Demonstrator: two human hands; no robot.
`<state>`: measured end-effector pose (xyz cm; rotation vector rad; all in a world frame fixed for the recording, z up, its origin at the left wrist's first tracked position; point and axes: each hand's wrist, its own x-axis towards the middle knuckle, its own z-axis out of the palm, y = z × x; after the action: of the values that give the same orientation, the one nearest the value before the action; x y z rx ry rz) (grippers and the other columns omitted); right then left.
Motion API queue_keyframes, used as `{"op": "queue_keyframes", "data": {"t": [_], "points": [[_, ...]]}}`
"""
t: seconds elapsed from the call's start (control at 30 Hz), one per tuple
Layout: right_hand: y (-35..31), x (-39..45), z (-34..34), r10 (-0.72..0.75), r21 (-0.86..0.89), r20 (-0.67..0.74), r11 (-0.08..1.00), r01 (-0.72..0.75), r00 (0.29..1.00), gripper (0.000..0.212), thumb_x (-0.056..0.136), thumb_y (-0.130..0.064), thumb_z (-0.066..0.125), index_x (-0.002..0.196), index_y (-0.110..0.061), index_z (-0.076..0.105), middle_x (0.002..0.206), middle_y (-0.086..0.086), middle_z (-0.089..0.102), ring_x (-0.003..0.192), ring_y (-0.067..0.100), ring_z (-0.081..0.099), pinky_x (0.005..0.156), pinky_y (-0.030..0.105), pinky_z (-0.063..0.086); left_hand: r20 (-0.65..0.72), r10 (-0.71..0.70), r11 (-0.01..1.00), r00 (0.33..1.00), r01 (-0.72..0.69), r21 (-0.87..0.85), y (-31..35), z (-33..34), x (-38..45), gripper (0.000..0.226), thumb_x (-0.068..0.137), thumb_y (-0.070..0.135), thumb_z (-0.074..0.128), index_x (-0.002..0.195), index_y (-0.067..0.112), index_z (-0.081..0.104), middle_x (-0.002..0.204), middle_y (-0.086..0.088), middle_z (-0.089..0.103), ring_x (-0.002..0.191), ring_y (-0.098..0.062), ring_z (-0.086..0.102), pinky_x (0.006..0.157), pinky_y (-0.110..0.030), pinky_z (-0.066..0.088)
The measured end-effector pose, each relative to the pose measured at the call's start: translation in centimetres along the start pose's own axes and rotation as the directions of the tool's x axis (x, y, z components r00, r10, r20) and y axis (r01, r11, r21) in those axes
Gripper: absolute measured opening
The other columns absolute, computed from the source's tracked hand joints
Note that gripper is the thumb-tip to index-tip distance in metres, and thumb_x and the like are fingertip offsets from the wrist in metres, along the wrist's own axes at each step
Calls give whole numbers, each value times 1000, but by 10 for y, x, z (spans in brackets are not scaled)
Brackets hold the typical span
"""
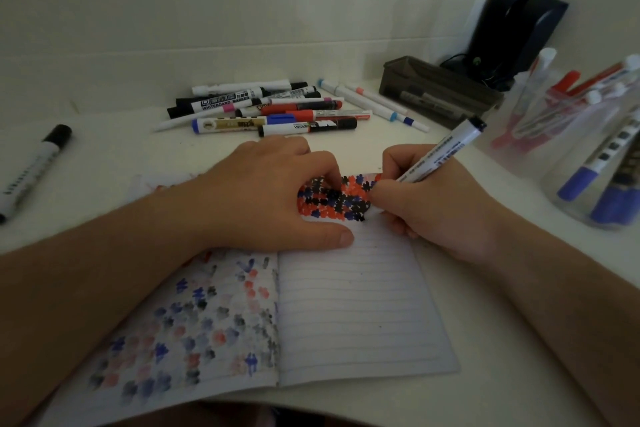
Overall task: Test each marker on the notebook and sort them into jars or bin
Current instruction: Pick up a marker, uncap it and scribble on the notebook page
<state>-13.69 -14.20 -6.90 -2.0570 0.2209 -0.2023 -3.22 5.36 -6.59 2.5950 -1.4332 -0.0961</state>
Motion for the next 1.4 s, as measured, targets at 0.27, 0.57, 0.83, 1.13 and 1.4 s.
{"op": "queue_keyframes", "data": {"t": [0.27,0.57,0.83,1.13,1.4], "points": [[8,5,-22,-45,634,88,773,-21,995,22,81,-20,77,82,-17,55,57,0,46,44,10,35,36,17,27,-176,-97,905,980,13,-425,-9,3,3,38,105,14,49,129,38,32,104,20,66,84,6,60,71,-19,48],[10,8,-29,-99,676,202,734,-65,974,47,81,-35,46,104,-7,76,77,10,66,54,22,44,40,18,23,-220,-54,887,974,-54,-459,-9,3,3,21,102,24,57,120,35,53,110,24,70,104,12,61,87,-6,46],[8,10,-20,-16,612,139,788,-73,990,17,87,-23,49,97,-18,61,77,14,68,47,22,48,36,17,25,-221,-33,879,975,-77,-471,-9,3,3,25,99,23,63,115,39,52,109,26,71,105,14,60,85,-3,42],[4,4,-20,-45,508,20,861,29,999,22,77,-20,78,98,-13,78,79,15,72,52,19,50,42,22,37,-336,-73,849,939,-119,-516,-17,4,6,21,102,37,53,116,49,63,85,19,68,75,-5,63,65,-14,47],[4,6,-13,-6,547,53,837,-24,999,27,88,-29,69,105,-10,75,92,13,76,52,17,48,41,20,33,-333,-34,831,942,-158,-533,-7,2,5,29,100,50,33,118,48,56,66,13,54,55,-5,46,51,-22,39]]}}
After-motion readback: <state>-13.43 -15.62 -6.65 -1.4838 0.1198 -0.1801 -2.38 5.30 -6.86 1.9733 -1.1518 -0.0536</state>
